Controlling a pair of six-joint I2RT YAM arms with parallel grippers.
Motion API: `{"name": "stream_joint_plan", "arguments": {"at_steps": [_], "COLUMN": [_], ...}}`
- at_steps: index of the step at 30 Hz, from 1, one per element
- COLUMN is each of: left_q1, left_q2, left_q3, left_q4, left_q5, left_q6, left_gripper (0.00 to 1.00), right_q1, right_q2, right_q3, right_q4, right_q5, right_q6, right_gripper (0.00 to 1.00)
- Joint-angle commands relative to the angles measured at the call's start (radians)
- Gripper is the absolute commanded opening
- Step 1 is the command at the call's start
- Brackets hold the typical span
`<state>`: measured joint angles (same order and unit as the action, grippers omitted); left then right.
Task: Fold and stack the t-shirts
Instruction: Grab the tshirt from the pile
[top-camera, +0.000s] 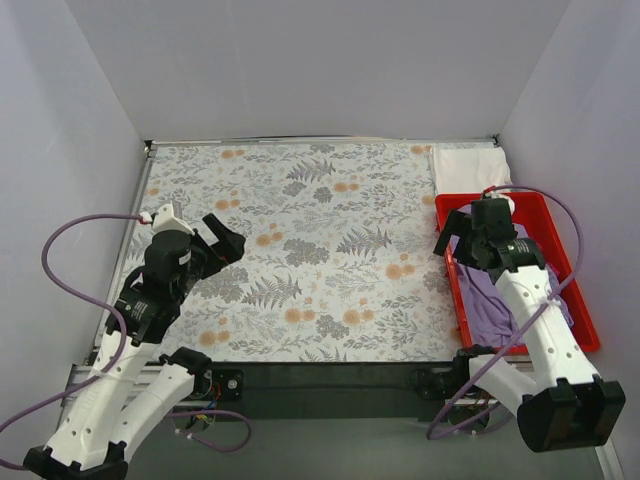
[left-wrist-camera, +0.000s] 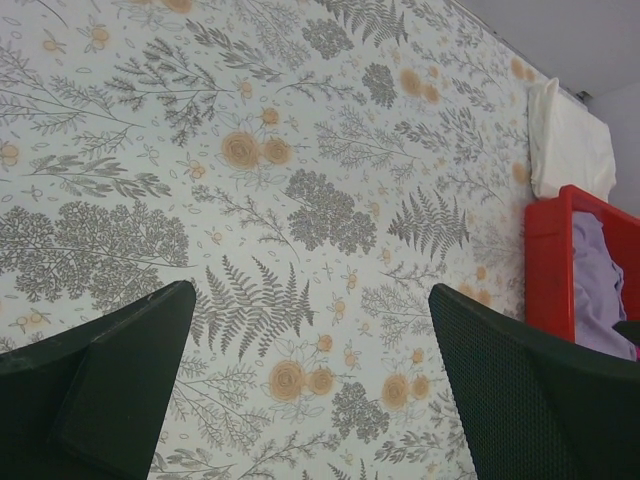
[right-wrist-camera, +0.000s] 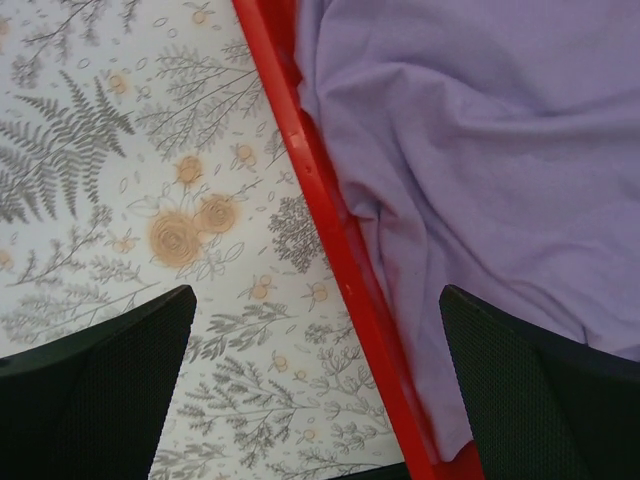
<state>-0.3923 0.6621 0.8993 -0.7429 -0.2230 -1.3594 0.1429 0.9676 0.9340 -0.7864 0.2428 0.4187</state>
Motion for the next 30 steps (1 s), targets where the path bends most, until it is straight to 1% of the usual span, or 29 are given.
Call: {"name": "stream_joint_plan", "arguments": {"at_steps": [1, 6, 7, 9, 13, 18, 20, 23, 26, 27, 29, 30], "left_q1": [-0.002, -0.006, -0.013, -0.028, -0.036, -0.037, -0.036, -0.037, -0.036, -0.036, -0.037, -0.036], "left_q2": [-0.019, -0.053, -0.059, -0.076, -0.082, -0.087, -0.084, -0.070, -0.050, -0.048, -0.042, -0.038], "left_q3": [-0.033, -0.088, -0.098, -0.117, -0.119, -0.114, -0.122, -0.123, -0.112, -0.108, -0.109, -0.117], "left_q4": [0.046, 0.083, 0.086, 0.100, 0.106, 0.089, 0.089, 0.093, 0.099, 0.103, 0.108, 0.114], "left_q5": [0.069, 0.187, 0.188, 0.182, 0.172, 0.149, 0.140, 0.136, 0.136, 0.136, 0.128, 0.126], "left_q6": [0.010, -0.010, -0.015, -0.021, -0.015, -0.013, -0.023, -0.029, -0.032, -0.032, -0.033, -0.035], "left_gripper": [0.98, 0.98, 0.98, 0.98, 0.98, 0.98, 0.98, 0.98, 0.98, 0.98, 0.98, 0.98], "right_q1": [-0.031, -0.055, -0.058, -0.062, -0.063, -0.065, -0.066, -0.069, -0.085, -0.086, -0.091, -0.094], "right_q2": [0.075, 0.190, 0.210, 0.270, 0.399, 0.486, 0.519, 0.540, 0.491, 0.471, 0.430, 0.421], "right_q3": [-0.007, -0.001, 0.002, 0.005, 0.028, 0.042, 0.046, 0.039, 0.008, -0.006, 0.005, 0.031], "right_q4": [0.128, 0.263, 0.277, 0.303, 0.348, 0.383, 0.394, 0.394, 0.403, 0.432, 0.440, 0.437], "right_q5": [0.136, 0.144, 0.145, 0.147, 0.153, 0.191, 0.196, 0.214, 0.196, 0.188, 0.162, 0.158], "right_q6": [0.043, 0.106, 0.123, 0.165, 0.232, 0.267, 0.270, 0.282, 0.290, 0.282, 0.269, 0.246], "right_gripper": [0.93, 0.78, 0.74, 0.71, 0.58, 0.55, 0.49, 0.48, 0.45, 0.45, 0.45, 0.48]}}
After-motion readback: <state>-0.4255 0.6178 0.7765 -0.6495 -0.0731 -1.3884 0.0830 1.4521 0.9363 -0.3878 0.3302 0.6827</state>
